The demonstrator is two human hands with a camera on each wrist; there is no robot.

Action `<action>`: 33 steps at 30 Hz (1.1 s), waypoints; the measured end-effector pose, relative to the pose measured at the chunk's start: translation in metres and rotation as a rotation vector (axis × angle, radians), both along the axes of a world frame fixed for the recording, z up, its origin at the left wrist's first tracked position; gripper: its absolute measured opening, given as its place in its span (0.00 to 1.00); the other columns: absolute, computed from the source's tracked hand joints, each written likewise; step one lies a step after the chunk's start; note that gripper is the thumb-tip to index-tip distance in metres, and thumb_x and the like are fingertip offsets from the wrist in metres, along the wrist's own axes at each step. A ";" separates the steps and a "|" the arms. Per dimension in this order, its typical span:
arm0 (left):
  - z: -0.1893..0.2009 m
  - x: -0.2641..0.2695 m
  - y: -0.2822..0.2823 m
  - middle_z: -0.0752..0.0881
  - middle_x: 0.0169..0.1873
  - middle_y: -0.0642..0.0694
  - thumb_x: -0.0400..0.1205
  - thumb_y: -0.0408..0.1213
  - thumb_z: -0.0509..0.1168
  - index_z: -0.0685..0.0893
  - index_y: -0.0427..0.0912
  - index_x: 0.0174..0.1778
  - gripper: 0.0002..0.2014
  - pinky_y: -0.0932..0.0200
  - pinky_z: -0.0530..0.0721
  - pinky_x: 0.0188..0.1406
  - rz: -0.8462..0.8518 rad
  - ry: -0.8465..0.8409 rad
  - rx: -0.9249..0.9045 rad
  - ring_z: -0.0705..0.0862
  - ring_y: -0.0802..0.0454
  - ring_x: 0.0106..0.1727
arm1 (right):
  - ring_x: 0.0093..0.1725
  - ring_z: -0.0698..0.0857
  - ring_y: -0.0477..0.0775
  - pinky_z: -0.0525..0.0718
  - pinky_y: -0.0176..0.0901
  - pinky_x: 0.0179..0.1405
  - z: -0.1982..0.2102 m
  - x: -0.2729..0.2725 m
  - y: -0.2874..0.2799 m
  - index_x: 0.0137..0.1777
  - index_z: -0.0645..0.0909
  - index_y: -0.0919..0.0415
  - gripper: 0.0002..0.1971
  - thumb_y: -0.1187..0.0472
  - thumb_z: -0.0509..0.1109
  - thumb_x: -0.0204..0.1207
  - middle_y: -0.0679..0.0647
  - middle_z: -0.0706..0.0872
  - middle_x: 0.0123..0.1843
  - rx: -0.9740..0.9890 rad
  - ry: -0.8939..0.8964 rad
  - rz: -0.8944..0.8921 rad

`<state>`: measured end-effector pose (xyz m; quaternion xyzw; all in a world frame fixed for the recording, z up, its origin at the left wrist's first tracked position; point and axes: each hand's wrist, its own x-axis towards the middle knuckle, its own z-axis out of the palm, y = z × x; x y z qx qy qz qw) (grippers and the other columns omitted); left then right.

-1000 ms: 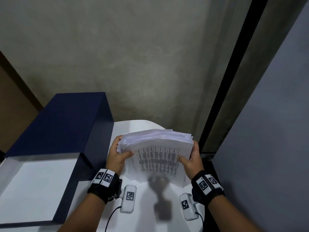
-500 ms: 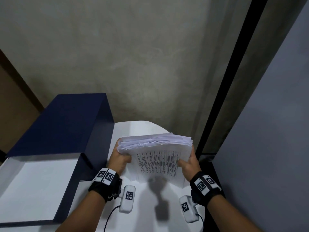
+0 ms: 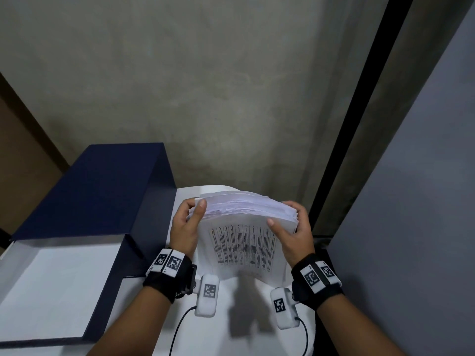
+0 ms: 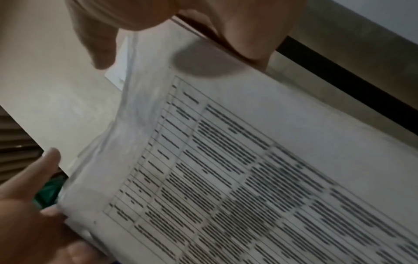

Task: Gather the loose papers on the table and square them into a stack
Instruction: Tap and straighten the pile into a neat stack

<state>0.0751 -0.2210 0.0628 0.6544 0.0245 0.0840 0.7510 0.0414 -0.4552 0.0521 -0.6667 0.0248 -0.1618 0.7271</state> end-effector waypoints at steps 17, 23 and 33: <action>0.002 0.000 -0.005 0.90 0.42 0.51 0.70 0.58 0.72 0.88 0.48 0.37 0.16 0.37 0.81 0.60 0.128 0.034 0.044 0.87 0.42 0.49 | 0.40 0.82 0.43 0.79 0.38 0.44 0.009 0.019 0.003 0.40 0.81 0.57 0.07 0.57 0.63 0.76 0.42 0.85 0.38 -0.116 -0.046 -0.228; -0.003 0.001 -0.003 0.88 0.43 0.49 0.74 0.61 0.68 0.86 0.49 0.39 0.18 0.29 0.76 0.66 0.090 -0.017 0.066 0.84 0.32 0.55 | 0.41 0.82 0.41 0.78 0.32 0.42 0.008 0.014 0.002 0.42 0.81 0.57 0.13 0.49 0.61 0.77 0.42 0.85 0.40 -0.134 -0.067 -0.209; -0.025 -0.015 0.026 0.84 0.56 0.64 0.52 0.36 0.82 0.62 0.57 0.76 0.55 0.58 0.84 0.56 -0.296 -0.060 0.130 0.84 0.56 0.59 | 0.55 0.80 0.37 0.80 0.29 0.55 -0.011 -0.004 -0.008 0.69 0.60 0.61 0.38 0.66 0.75 0.61 0.52 0.75 0.58 -0.169 -0.099 0.017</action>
